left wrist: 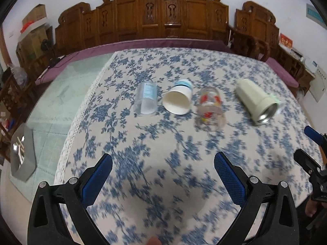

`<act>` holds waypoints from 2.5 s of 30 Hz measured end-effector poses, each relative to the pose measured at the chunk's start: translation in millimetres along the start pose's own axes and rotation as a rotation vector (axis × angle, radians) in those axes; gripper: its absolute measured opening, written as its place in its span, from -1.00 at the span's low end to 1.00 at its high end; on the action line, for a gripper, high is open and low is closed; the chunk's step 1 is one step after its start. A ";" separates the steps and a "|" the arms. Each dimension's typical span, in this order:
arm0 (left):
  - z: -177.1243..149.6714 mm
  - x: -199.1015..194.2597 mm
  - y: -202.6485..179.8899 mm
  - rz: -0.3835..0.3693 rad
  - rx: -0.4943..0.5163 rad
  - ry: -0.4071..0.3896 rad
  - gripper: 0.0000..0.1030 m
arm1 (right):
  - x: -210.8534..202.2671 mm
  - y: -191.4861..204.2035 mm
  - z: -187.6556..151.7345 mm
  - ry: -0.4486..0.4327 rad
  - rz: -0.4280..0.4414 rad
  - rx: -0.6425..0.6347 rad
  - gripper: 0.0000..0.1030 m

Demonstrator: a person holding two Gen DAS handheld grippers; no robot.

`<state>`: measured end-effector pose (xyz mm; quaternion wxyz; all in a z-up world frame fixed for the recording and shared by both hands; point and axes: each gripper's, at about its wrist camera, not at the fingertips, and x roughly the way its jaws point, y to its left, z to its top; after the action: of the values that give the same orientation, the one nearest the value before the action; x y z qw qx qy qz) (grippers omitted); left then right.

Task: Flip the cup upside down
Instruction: 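Reach the left tool to the clear plastic cup lying on its side and close on it, then lift the clear plastic cup off the table with the left tool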

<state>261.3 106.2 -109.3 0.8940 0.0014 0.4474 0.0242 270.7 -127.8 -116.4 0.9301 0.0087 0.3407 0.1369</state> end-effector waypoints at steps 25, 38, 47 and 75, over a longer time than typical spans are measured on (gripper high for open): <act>116.7 178.5 63.7 -0.109 -0.105 0.168 0.29 | 85.0 33.7 6.7 0.098 0.108 -0.028 0.81; 105.1 168.9 53.1 -0.084 -0.079 0.195 0.01 | 67.7 7.7 -6.2 0.101 0.063 0.010 0.81; 65.1 76.5 4.2 -0.113 0.007 0.086 0.01 | 30.9 -16.0 -19.8 0.071 0.015 0.049 0.81; -37.9 68.4 -166.3 -0.290 0.166 0.121 0.02 | -28.1 -99.2 -68.0 0.054 -0.131 0.178 0.81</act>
<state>278.9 -57.6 -190.7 0.8565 0.0092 0.4962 -0.1419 231.6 -235.8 -161.7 0.9231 0.0651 0.3763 0.0453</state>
